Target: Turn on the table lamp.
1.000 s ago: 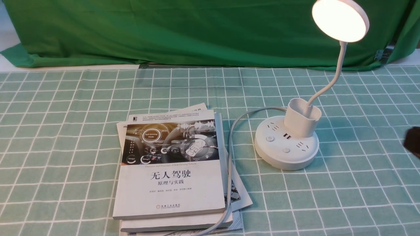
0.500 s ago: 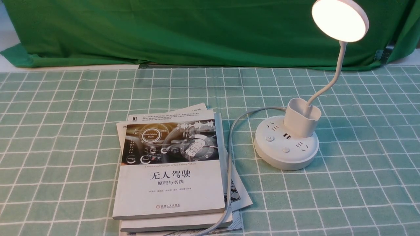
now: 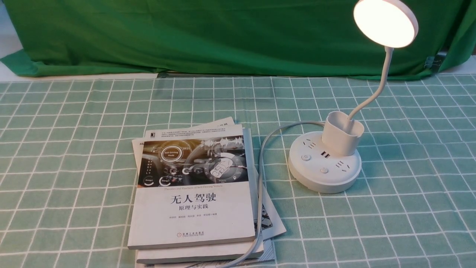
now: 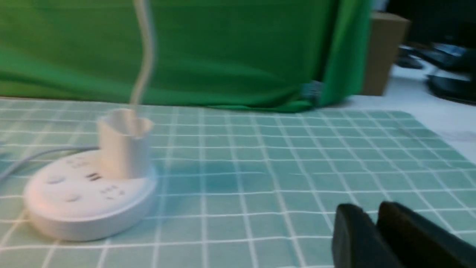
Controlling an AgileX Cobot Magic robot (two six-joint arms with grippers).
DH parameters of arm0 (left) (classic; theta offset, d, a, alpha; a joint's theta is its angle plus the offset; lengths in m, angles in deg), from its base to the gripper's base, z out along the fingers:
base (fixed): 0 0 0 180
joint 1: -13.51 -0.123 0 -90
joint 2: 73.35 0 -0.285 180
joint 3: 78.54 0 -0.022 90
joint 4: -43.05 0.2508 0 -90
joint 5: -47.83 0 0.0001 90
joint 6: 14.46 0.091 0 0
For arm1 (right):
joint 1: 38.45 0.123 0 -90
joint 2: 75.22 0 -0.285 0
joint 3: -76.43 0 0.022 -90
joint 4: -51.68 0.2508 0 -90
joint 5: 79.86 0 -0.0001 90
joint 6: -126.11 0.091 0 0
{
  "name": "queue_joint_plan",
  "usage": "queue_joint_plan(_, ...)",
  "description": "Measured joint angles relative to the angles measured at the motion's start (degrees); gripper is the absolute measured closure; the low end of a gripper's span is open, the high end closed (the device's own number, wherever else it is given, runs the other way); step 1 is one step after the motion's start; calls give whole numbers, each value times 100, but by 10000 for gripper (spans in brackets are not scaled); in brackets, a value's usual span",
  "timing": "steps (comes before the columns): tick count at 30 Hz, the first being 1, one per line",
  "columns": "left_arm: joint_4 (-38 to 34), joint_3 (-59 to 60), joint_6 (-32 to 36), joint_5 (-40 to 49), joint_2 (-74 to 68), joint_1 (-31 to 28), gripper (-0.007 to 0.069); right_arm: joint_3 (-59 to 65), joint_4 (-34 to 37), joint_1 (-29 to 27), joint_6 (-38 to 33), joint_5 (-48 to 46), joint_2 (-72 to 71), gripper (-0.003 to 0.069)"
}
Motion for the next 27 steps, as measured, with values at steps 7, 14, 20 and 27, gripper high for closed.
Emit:
queue_joint_plan(7, 0, 0, 0, 0, 0, 0, 603, 19, -152, 53, 441, -520, 0, 478)
queue_joint_plan(14, 0, 0, 0, 0, 0, 0, 603, 19, -306, 177, 736, -543, 0, 469)
queue_joint_plan(20, 0, 0, 0, 0, 0, 0, 603, 19, -306, 177, 723, -568, 0, 456)
queue_joint_plan(27, 0, 0, 0, 0, 0, 0, 603, 19, -306, 177, 718, -581, 0, 438)
